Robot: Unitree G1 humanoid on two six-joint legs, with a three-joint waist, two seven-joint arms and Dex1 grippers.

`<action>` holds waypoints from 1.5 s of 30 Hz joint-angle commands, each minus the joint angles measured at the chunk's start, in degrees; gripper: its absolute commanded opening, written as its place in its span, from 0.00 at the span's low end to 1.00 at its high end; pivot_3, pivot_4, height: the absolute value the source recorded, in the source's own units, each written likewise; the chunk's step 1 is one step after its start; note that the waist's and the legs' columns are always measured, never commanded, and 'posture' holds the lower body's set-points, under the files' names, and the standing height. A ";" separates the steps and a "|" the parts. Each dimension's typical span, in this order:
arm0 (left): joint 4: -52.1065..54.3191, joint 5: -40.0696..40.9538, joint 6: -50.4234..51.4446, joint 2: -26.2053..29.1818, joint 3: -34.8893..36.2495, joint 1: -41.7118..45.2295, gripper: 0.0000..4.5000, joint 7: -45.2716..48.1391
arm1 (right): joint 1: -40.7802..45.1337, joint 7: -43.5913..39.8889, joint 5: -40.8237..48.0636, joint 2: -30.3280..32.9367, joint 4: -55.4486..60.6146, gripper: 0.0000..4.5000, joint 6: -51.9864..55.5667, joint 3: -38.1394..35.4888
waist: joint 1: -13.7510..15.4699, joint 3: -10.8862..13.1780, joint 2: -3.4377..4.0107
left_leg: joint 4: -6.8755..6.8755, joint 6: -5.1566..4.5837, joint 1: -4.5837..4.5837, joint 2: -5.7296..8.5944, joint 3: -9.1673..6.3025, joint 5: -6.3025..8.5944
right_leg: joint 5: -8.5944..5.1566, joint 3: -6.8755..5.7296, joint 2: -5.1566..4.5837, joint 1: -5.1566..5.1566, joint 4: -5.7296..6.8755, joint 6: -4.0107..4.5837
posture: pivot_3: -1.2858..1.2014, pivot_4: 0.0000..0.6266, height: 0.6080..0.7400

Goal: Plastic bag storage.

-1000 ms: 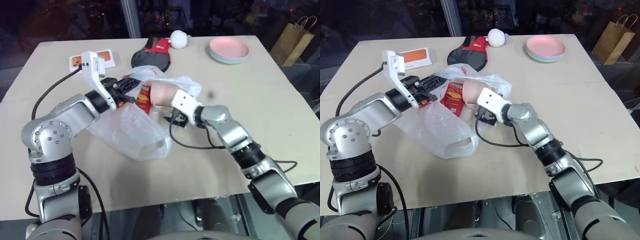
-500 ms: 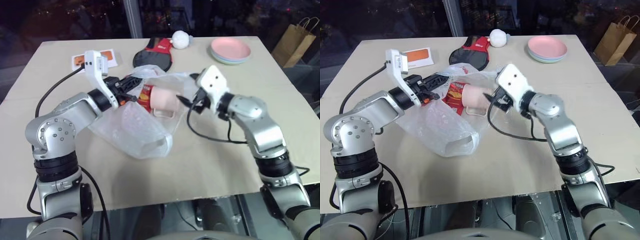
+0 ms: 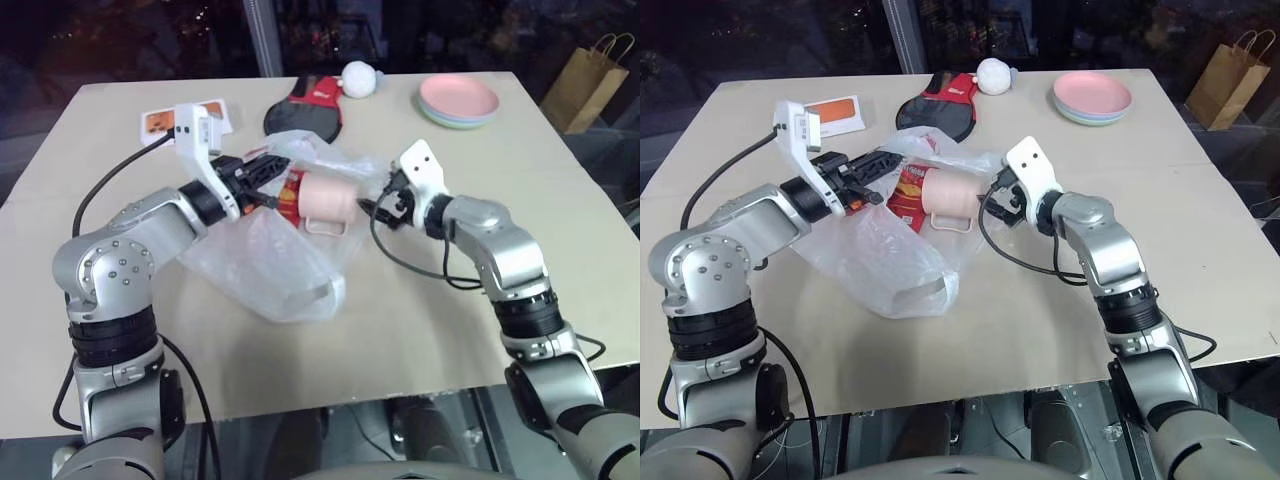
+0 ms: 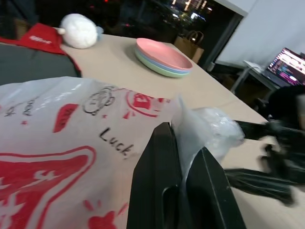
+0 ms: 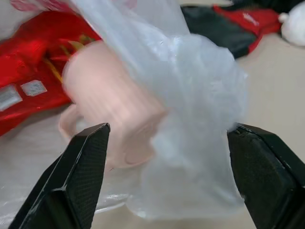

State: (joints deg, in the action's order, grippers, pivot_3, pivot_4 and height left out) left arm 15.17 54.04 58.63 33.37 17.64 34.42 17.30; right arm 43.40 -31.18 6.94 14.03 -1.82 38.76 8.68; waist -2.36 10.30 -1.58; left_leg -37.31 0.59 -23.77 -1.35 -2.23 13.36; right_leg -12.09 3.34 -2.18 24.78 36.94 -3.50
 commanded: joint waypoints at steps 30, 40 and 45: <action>25.28 21.80 7.45 24.63 11.87 -39.42 0.98 36.41 | 2.15 0.32 1.16 2.74 -3.36 0.00 -3.77 -2.60 | 0.05 0.05 0.10 | 0.07 -0.02 0.02 -0.10 0.11 0.01 | -0.03 0.07 0.07 0.05 -0.06 0.02 | 0.52 0.24 1.00; 26.88 2.89 -5.28 19.71 -0.34 -39.39 0.98 29.02 | 0.59 1.36 1.76 2.70 0.04 0.00 -1.36 -2.92 | 0.10 0.04 0.12 | 0.03 -0.01 0.04 -0.11 0.17 0.01 | -0.02 0.14 0.10 0.03 -0.09 0.01 | 0.52 0.24 1.00; 25.53 1.23 -5.16 18.17 -6.68 -34.34 0.98 27.59 | 0.01 1.65 1.92 3.32 2.14 0.00 0.47 -2.90 | 0.01 0.04 0.13 | 0.03 -0.02 0.03 -0.13 0.17 0.01 | -0.02 0.16 0.14 0.04 -0.09 0.01 | 0.52 0.24 1.00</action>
State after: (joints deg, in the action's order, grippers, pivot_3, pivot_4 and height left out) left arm 40.68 56.02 54.28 52.04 12.67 -1.18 45.30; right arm 43.13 -29.83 8.29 16.93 -2.58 38.83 7.27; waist -2.35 10.34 -1.45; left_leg -37.28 0.58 -23.74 -1.49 -2.04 13.37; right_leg -12.11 3.50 -2.04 24.82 36.86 -3.50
